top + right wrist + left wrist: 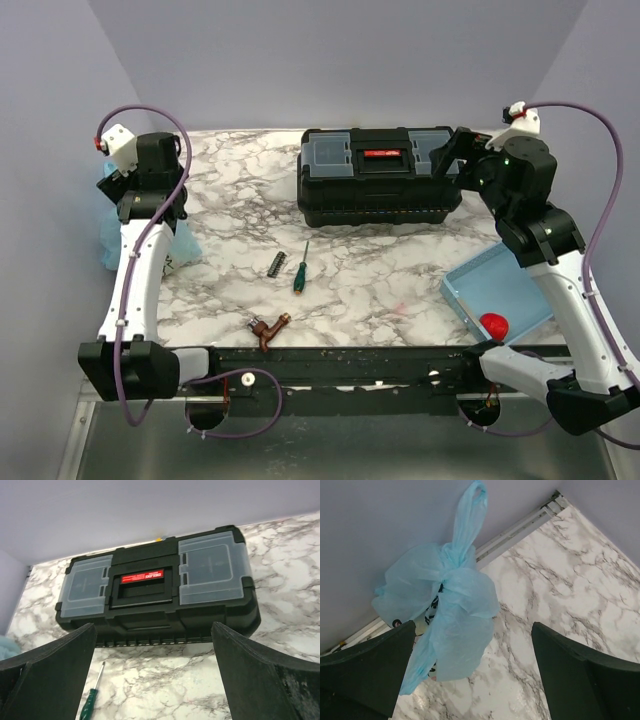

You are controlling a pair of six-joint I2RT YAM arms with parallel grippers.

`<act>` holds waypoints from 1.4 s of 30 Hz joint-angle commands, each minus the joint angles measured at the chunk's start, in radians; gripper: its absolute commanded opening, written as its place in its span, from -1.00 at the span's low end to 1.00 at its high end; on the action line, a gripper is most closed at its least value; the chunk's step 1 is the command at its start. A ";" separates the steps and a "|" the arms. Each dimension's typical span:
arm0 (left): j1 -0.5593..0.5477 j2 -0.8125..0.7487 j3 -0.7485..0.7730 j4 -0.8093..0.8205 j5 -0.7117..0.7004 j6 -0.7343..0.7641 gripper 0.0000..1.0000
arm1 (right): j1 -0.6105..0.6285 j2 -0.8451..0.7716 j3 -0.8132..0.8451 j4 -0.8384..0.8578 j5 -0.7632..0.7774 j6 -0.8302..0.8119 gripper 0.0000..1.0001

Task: Take the fake fruits out of the plastic bag
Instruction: Move the plastic bag to the center of the board.

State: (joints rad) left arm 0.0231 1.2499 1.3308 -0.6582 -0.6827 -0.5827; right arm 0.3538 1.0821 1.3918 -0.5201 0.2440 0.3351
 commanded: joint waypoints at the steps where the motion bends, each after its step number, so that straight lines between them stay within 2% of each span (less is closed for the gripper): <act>1: 0.014 0.064 -0.014 -0.007 -0.071 -0.036 0.97 | -0.004 -0.011 -0.022 0.016 -0.130 0.018 1.00; 6: 0.029 0.090 -0.066 0.053 -0.028 -0.013 0.97 | -0.004 0.015 -0.005 0.011 -0.205 0.016 1.00; 11: 0.075 0.125 -0.053 -0.028 -0.080 -0.136 0.97 | -0.004 0.000 -0.041 0.039 -0.238 0.029 1.00; 13: 0.106 0.169 -0.018 -0.114 -0.084 -0.211 0.97 | -0.004 -0.003 -0.054 0.042 -0.277 0.030 1.00; 17: 0.159 0.236 0.015 -0.165 0.024 -0.255 0.96 | -0.004 -0.006 -0.065 0.046 -0.299 0.029 1.00; 23: 0.173 0.243 -0.048 -0.048 0.114 -0.192 0.86 | -0.004 -0.017 -0.067 0.059 -0.318 0.037 1.00; 24: 0.175 0.251 -0.056 -0.034 0.135 -0.180 0.76 | -0.004 -0.021 -0.071 0.065 -0.322 0.040 1.00; 27: 0.176 0.275 -0.053 -0.013 0.219 -0.145 0.29 | -0.004 -0.025 -0.084 0.073 -0.332 0.048 1.00; 29: 0.177 0.279 -0.053 -0.007 0.263 -0.131 0.19 | -0.004 -0.025 -0.094 0.075 -0.344 0.054 1.00; 31: 0.178 0.272 -0.068 0.009 0.315 -0.118 -0.12 | -0.004 -0.025 -0.106 0.075 -0.353 0.063 1.00; 36: 0.177 0.210 -0.162 0.104 0.503 -0.091 -0.68 | -0.004 -0.047 -0.159 0.099 -0.351 0.098 1.00; 38: 0.170 0.183 -0.194 0.134 0.589 -0.108 -0.81 | -0.003 -0.049 -0.178 0.116 -0.358 0.111 1.00; 42: 0.081 0.163 -0.233 0.165 0.718 -0.109 -0.83 | 0.002 -0.050 -0.239 0.195 -0.390 0.168 1.00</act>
State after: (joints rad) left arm 0.1860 1.4628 1.1271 -0.5690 -0.1848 -0.6968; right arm 0.3534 1.0508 1.2091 -0.4229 -0.0917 0.4400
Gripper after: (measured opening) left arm 0.089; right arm 0.998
